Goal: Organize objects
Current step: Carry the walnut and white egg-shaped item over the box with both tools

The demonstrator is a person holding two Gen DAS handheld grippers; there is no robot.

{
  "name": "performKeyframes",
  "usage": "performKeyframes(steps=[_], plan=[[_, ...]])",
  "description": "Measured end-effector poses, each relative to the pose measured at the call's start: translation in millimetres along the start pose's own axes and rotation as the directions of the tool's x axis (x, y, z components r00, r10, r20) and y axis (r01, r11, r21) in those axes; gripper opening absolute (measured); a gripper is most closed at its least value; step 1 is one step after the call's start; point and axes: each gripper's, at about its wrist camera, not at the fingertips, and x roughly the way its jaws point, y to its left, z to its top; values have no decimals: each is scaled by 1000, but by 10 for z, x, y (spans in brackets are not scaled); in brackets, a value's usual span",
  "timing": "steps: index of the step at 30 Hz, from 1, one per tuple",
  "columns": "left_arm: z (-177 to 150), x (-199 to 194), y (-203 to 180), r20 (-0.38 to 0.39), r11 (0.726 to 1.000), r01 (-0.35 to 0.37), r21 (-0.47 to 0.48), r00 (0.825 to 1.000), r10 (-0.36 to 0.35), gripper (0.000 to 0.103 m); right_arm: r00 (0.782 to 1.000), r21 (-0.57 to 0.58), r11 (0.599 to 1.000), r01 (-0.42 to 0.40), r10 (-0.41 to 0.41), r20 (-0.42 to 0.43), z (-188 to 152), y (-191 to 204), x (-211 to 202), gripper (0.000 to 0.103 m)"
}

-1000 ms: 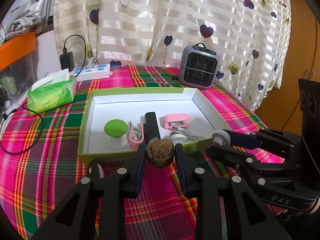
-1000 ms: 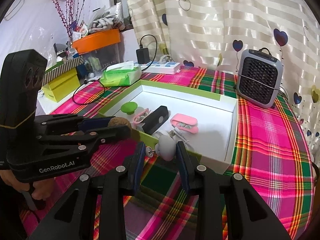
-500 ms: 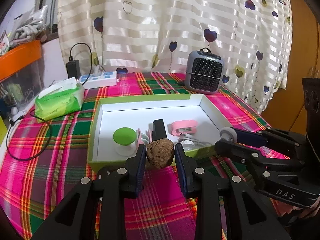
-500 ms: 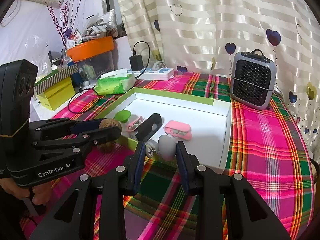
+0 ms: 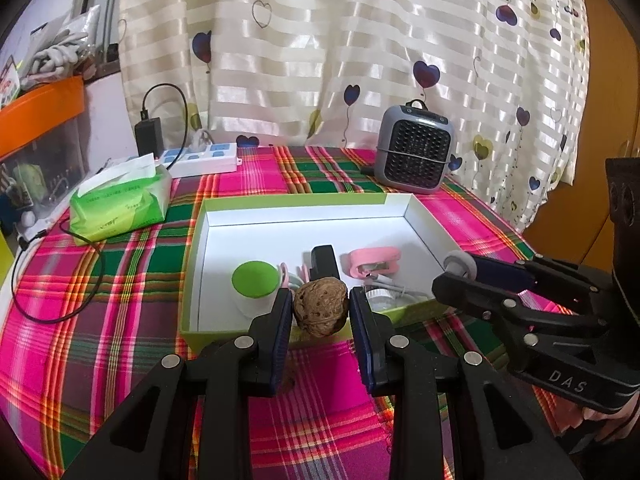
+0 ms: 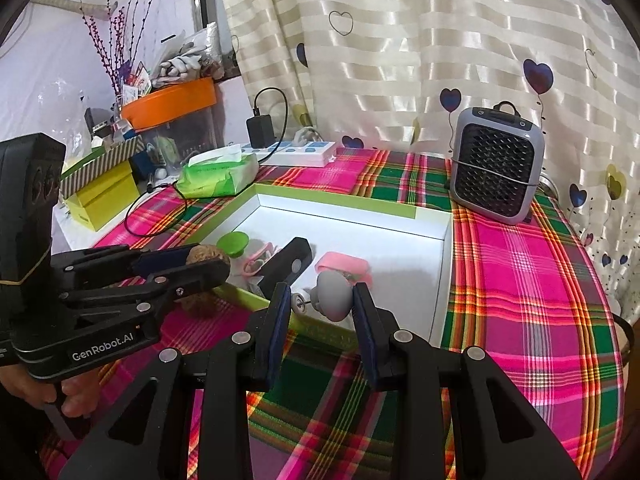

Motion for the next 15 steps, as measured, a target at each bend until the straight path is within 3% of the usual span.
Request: performKeyframes(steps=[15], plan=[[148, -1, 45, -9, 1000, -31, -5, 999, 31, 27, 1000, -19, 1000, 6, -6, -13, 188, 65, 65, 33]])
